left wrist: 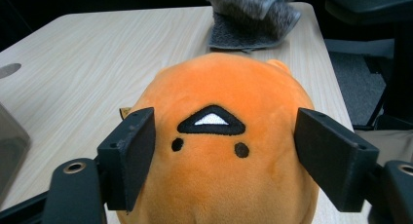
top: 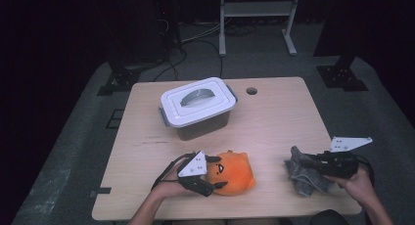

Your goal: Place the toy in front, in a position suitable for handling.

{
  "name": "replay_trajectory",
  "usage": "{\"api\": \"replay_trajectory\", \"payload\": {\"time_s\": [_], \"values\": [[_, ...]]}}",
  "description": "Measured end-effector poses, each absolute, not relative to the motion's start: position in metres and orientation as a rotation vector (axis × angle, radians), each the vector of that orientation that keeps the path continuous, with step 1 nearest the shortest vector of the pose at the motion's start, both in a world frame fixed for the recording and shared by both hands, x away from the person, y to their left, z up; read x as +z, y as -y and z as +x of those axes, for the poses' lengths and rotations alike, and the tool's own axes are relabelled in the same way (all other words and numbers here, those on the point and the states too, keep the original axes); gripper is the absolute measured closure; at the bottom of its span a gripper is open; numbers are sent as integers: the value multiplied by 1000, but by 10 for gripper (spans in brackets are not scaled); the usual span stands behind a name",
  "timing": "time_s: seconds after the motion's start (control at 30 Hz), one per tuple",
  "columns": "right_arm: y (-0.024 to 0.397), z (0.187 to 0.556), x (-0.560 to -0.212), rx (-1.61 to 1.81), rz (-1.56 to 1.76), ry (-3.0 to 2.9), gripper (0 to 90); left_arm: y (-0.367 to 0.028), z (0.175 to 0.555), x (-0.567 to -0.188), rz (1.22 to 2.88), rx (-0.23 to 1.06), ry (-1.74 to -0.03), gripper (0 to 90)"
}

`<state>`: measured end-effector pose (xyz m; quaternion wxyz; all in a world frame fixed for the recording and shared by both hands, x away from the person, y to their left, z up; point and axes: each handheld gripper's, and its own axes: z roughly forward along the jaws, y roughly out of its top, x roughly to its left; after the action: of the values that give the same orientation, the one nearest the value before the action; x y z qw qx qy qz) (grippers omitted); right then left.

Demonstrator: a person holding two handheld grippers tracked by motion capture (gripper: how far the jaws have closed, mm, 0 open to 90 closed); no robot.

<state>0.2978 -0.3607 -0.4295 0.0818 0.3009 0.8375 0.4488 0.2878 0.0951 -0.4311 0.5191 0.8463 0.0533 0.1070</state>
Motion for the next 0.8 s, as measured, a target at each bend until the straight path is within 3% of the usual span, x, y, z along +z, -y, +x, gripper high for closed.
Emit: {"api": "replay_trajectory", "payload": {"time_s": [0.07,0.2,0.8], "values": [[372,297,-441,1380,968,-2499,604,-94,288,-429,2010,243,-130,222],[375,296,-441,1415,973,-2479,535,-94,288,-426,1998,243,-129,208],[338,303,-419,1522,814,-2488,473,-105,293,-420,1967,261,-161,181]]}}
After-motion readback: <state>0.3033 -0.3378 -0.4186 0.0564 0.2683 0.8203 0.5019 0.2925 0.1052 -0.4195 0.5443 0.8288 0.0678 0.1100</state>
